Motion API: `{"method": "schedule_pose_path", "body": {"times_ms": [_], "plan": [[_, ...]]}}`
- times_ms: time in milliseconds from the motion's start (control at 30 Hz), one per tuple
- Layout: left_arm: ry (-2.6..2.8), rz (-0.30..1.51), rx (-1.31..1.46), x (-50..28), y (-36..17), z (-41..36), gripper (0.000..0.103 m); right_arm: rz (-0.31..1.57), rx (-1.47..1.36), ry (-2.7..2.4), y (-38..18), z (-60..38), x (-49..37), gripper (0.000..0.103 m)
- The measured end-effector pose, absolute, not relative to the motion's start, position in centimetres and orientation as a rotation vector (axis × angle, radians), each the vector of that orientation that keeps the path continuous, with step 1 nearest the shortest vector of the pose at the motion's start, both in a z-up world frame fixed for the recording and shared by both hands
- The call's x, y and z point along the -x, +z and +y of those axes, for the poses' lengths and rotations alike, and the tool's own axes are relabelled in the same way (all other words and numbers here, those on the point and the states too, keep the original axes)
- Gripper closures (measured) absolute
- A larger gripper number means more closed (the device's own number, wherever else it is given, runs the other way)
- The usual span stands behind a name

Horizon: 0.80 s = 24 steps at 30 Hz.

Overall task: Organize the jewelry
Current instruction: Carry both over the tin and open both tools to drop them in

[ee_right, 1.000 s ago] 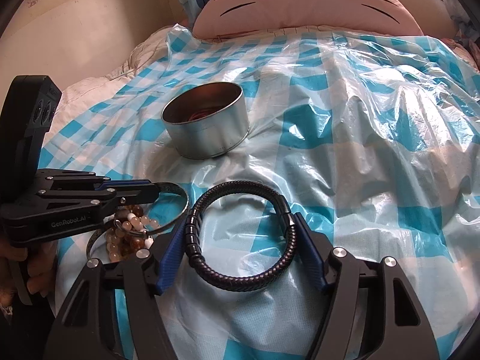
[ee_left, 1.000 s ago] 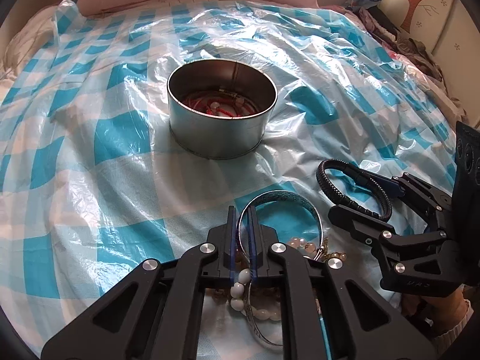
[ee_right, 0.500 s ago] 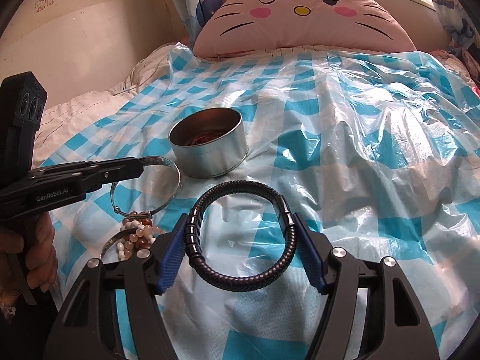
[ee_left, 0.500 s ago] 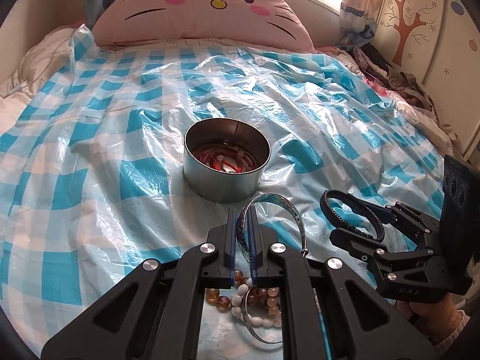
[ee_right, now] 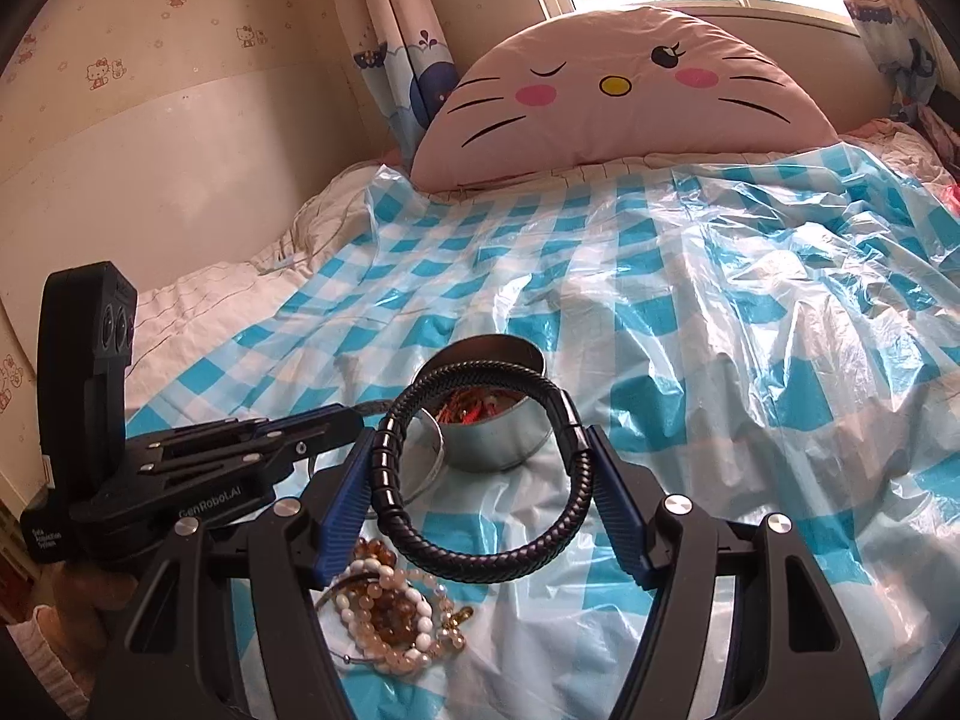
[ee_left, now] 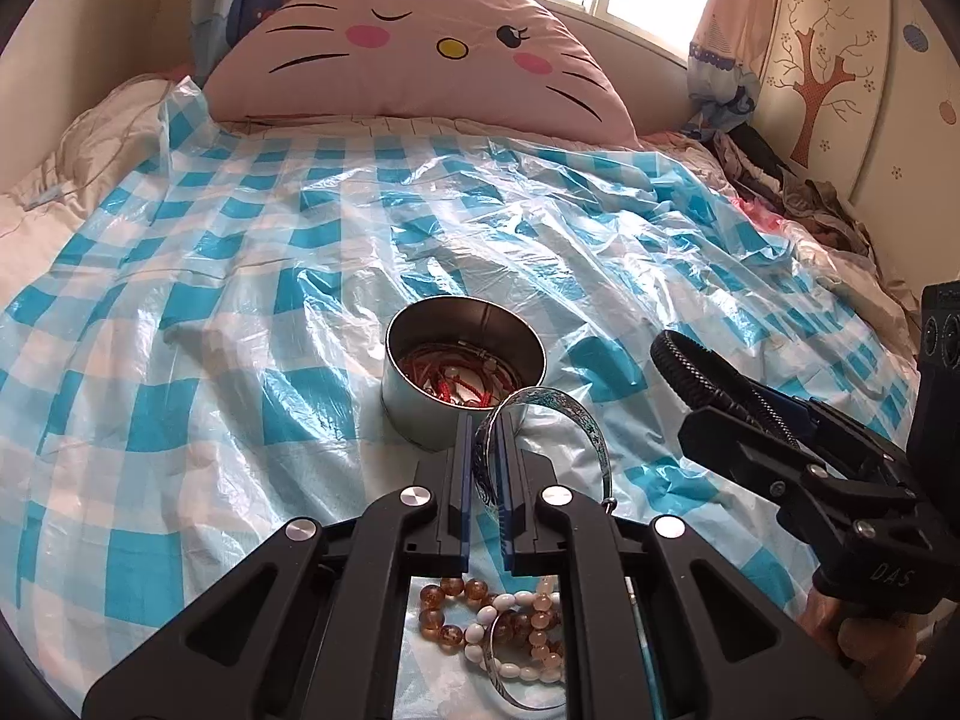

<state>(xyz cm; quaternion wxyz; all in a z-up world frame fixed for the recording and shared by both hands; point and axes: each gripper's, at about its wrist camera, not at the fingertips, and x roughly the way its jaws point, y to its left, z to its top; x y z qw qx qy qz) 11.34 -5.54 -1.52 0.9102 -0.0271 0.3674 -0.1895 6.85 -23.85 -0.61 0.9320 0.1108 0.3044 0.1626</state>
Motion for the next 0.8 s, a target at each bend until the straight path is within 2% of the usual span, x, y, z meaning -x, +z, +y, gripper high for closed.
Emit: {"method": "schedule_pose_path", "body": {"times_ms": [300,800], "plan": [[-0.359,0.738,0.149,-13.8,-0.5,-4.6,0.096,0.488,-0.228,0.239,3.8,-22.5,-9.4,0.037],[-0.333,0.765,0.171,-18.1,-1.7,-5.0,0.096,0.511,-0.158,0.173,0.6,-21.4,-11.6,0.037]]}}
